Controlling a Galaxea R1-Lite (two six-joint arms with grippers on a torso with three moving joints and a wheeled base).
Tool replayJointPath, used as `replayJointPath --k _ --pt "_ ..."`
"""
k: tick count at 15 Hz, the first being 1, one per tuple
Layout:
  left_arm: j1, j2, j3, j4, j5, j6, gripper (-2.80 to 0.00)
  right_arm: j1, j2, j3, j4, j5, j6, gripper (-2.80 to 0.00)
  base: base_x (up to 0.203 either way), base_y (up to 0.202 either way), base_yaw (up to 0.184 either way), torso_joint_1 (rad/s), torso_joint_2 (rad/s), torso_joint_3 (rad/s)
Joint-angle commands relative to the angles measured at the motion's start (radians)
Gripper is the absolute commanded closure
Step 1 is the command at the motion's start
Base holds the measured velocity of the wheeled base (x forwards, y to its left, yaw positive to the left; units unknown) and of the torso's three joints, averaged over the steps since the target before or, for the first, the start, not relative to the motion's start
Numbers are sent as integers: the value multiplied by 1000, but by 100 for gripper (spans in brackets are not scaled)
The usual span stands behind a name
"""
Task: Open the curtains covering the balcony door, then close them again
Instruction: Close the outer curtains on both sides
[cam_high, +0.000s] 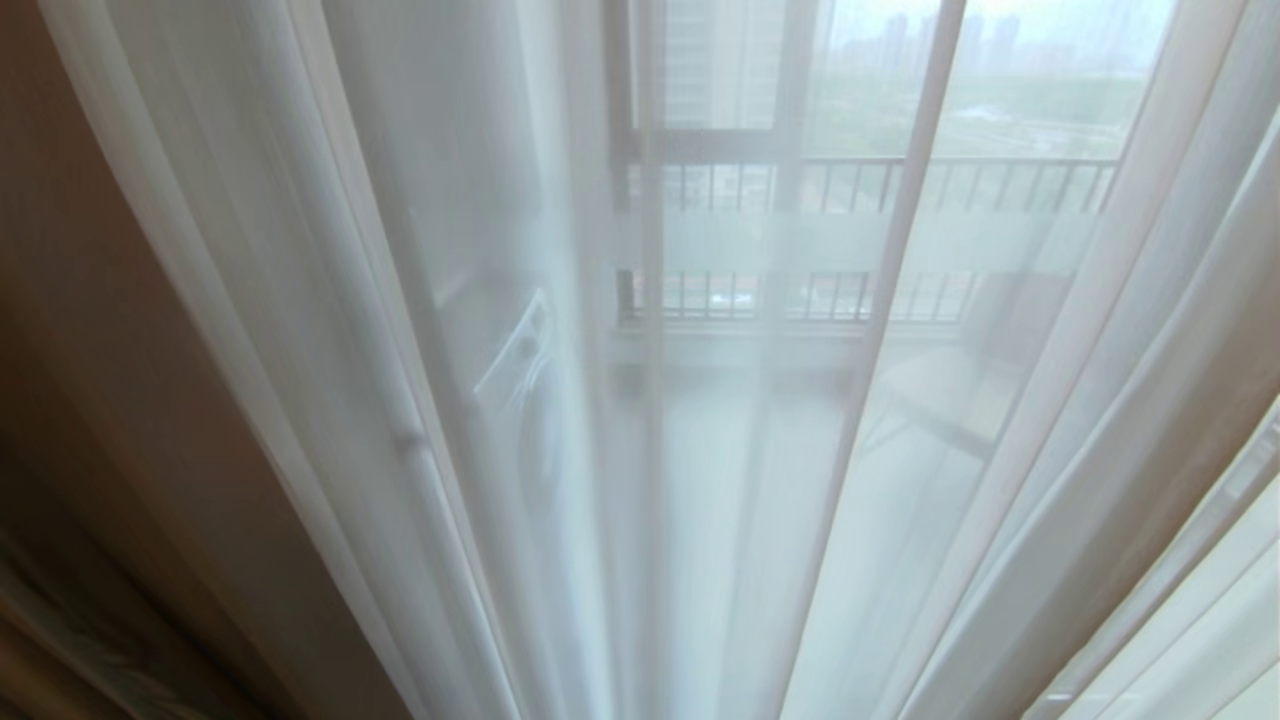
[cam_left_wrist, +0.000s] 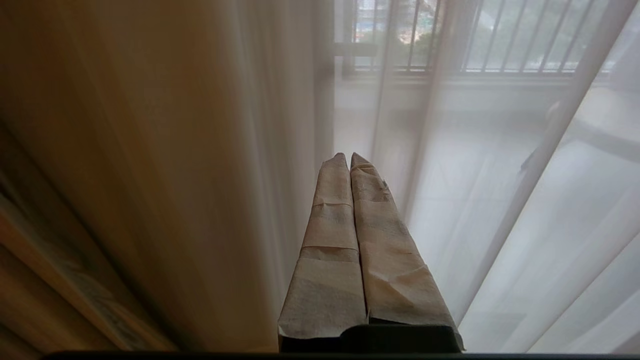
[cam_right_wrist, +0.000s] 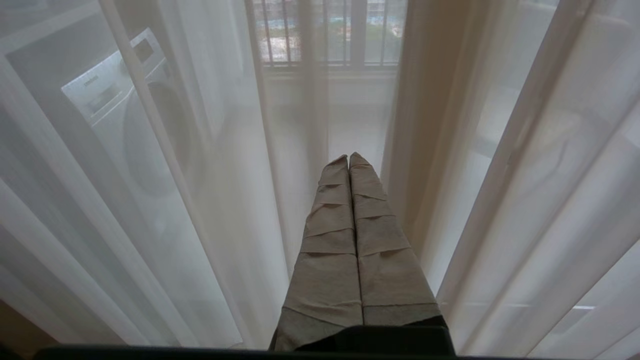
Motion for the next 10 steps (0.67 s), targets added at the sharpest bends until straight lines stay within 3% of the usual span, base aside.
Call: replayJointPath --k 1,10 --pt "0 -1 1 -1 0 0 0 0 0 0 0 0 0 0 0 192 -9 4 2 0" --pt "0 -1 0 1 0 0 0 0 0 0 0 0 0 0 0 179 0 4 2 2"
